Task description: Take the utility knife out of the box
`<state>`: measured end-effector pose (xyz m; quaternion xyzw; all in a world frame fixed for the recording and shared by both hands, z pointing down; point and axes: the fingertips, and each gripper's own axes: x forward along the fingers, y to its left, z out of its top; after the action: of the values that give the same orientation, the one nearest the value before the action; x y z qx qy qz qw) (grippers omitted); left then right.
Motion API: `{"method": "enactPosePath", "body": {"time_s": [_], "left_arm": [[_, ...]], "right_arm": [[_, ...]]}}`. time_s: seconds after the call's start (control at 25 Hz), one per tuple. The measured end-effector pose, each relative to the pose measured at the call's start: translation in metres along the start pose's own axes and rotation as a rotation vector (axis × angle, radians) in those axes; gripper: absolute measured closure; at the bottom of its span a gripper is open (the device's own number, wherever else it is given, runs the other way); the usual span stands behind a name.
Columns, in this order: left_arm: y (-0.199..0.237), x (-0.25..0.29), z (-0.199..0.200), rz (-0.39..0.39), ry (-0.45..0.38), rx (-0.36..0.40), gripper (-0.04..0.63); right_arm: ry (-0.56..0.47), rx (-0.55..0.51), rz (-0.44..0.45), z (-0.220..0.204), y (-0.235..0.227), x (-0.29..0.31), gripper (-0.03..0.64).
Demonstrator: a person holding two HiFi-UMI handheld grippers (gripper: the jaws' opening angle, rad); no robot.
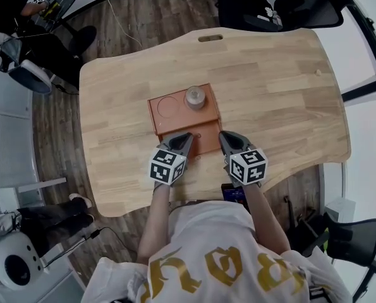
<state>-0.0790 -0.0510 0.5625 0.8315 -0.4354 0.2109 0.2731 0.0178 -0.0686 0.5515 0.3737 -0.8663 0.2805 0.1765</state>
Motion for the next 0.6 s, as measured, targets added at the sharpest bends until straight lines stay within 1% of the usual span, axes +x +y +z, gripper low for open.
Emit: {"method": "enactPosePath", "body": {"time_s": [0.12, 0.28, 0.4, 0.48, 0.6], "left_arm": [[0.002, 0.008, -0.007, -0.008, 0.041, 0.006, 0.583], [0.002, 0.018, -0.014, -0.011, 0.082, 0.055, 0.583], [0.003, 0.024, -0.02, -0.021, 0.11, 0.062, 0.583], [0.003, 0.028, -0.023, -0.035, 0.121, 0.053, 0.583], [0.004, 0.034, -0.026, -0.071, 0.132, 0.01, 0.583]], "right_arm": [[0.0, 0.016, -0.013, -0.002, -0.008, -0.001, 0.604], [-0.002, 0.051, -0.035, -0.004, -0.019, 0.0, 0.604], [0.002, 0.061, -0.047, -0.004, -0.026, 0.002, 0.604], [0.002, 0.071, -0.054, -0.005, -0.03, 0.003, 0.604], [0.002, 0.1, -0.062, -0.005, -0.036, 0.004, 0.604]]}}
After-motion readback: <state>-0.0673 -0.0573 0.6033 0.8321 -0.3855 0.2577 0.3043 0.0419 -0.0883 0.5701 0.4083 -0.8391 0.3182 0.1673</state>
